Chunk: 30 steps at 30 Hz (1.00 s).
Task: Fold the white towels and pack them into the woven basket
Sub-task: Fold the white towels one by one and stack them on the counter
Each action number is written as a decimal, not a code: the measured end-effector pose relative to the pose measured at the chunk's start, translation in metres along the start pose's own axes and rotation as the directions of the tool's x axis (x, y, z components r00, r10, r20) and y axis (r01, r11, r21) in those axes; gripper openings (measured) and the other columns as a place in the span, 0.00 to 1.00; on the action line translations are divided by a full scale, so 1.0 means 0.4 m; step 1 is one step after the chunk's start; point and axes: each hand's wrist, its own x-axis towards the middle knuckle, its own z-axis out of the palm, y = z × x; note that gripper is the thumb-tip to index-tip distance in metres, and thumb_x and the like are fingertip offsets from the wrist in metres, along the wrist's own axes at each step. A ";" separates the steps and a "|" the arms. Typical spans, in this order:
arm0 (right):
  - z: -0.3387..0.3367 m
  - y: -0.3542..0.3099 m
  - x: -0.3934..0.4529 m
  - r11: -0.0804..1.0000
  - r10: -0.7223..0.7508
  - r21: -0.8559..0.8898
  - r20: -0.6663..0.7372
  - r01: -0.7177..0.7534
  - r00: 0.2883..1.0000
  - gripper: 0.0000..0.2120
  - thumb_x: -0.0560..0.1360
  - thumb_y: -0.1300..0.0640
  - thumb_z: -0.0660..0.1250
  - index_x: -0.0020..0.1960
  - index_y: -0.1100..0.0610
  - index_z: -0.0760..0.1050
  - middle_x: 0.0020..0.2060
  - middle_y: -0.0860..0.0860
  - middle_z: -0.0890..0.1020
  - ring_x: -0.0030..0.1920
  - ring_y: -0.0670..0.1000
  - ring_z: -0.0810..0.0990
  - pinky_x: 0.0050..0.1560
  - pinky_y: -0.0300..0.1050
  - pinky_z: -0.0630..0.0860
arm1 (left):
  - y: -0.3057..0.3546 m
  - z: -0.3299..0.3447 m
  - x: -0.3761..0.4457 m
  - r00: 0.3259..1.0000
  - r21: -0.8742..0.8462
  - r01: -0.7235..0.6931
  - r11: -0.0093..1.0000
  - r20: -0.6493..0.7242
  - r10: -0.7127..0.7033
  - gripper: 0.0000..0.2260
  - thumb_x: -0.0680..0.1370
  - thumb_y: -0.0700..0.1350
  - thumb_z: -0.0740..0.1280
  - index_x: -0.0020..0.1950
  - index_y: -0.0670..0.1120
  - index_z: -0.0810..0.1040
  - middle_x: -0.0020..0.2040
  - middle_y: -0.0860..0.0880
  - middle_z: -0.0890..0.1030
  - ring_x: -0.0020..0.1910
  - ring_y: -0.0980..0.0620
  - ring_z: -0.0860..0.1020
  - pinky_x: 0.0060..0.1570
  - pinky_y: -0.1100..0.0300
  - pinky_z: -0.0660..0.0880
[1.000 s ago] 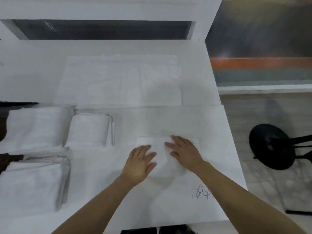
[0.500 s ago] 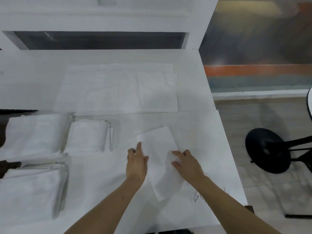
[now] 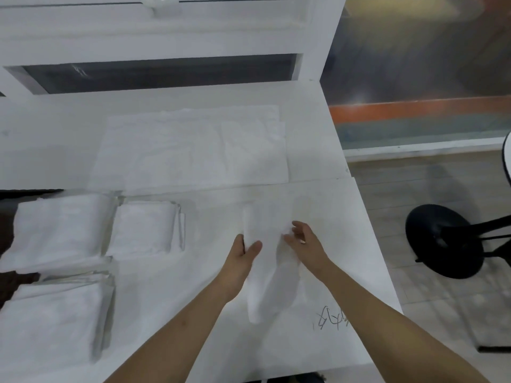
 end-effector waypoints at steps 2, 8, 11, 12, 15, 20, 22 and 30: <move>-0.011 -0.033 0.000 0.985 0.043 0.166 0.083 -0.057 0.996 0.26 0.80 0.46 0.69 0.75 0.48 0.66 0.66 0.48 0.76 0.63 0.46 0.77 0.62 0.44 0.74 | 0.029 -0.001 -0.012 0.995 -0.103 0.004 0.995 0.104 0.007 0.15 0.83 0.48 0.65 0.69 0.48 0.72 0.64 0.46 0.81 0.63 0.46 0.81 0.60 0.47 0.78; -0.053 -0.132 0.010 0.915 0.008 0.398 0.155 -0.070 0.988 0.26 0.76 0.49 0.75 0.72 0.49 0.72 0.60 0.55 0.84 0.59 0.55 0.84 0.68 0.58 0.77 | 0.147 -0.014 -0.018 0.989 -0.220 -0.100 0.970 0.085 0.122 0.15 0.84 0.46 0.63 0.71 0.47 0.72 0.65 0.45 0.82 0.64 0.45 0.80 0.62 0.46 0.78; -0.078 -0.203 -0.008 0.892 -0.080 0.451 0.066 0.041 0.995 0.28 0.77 0.59 0.74 0.74 0.51 0.69 0.59 0.58 0.84 0.58 0.56 0.85 0.62 0.51 0.80 | 0.208 -0.032 -0.008 0.981 -0.058 -0.192 0.980 -0.014 0.191 0.13 0.84 0.49 0.65 0.66 0.45 0.75 0.60 0.45 0.84 0.58 0.44 0.83 0.53 0.49 0.81; -0.085 -0.227 -0.018 0.887 -0.110 0.455 0.034 0.082 0.993 0.30 0.77 0.61 0.74 0.75 0.52 0.68 0.59 0.58 0.84 0.58 0.56 0.85 0.61 0.49 0.79 | 0.224 -0.040 -0.007 0.968 0.022 -0.244 0.969 -0.052 0.245 0.12 0.83 0.50 0.66 0.62 0.43 0.76 0.56 0.45 0.84 0.54 0.44 0.84 0.48 0.51 0.80; -0.107 -0.285 -0.054 0.895 -0.201 0.405 -0.011 0.189 0.979 0.31 0.75 0.65 0.74 0.74 0.53 0.68 0.56 0.57 0.85 0.58 0.52 0.84 0.61 0.44 0.78 | 0.257 -0.063 -0.017 0.908 0.190 -0.375 0.907 -0.119 0.401 0.08 0.81 0.47 0.69 0.49 0.42 0.79 0.43 0.48 0.81 0.41 0.51 0.79 0.43 0.57 0.75; -0.122 -0.259 -0.129 0.948 -0.295 0.126 -0.003 0.293 0.955 0.09 0.76 0.60 0.75 0.55 0.55 0.84 0.51 0.48 0.88 0.55 0.48 0.85 0.59 0.43 0.79 | 0.184 -0.111 -0.053 0.837 0.485 -0.457 0.745 -0.050 0.546 0.04 0.78 0.47 0.73 0.52 0.50 0.83 0.49 0.59 0.84 0.50 0.61 0.81 0.51 0.70 0.73; -0.109 -0.190 -0.151 0.955 -0.293 -0.028 0.021 0.294 0.956 0.08 0.76 0.56 0.76 0.55 0.52 0.85 0.50 0.43 0.88 0.54 0.42 0.85 0.58 0.39 0.77 | 0.098 -0.149 -0.054 0.851 0.610 -0.436 0.661 0.042 0.523 0.11 0.77 0.45 0.74 0.59 0.50 0.84 0.57 0.58 0.84 0.57 0.63 0.80 0.59 0.66 0.75; -0.053 0.055 -0.223 0.972 -0.091 -0.197 0.171 0.125 0.981 0.07 0.79 0.50 0.72 0.58 0.44 0.82 0.52 0.38 0.86 0.56 0.39 0.83 0.61 0.44 0.77 | -0.160 -0.188 -0.074 0.958 0.718 -0.279 0.638 0.165 0.234 0.08 0.79 0.49 0.72 0.58 0.54 0.84 0.54 0.64 0.84 0.55 0.65 0.80 0.58 0.59 0.77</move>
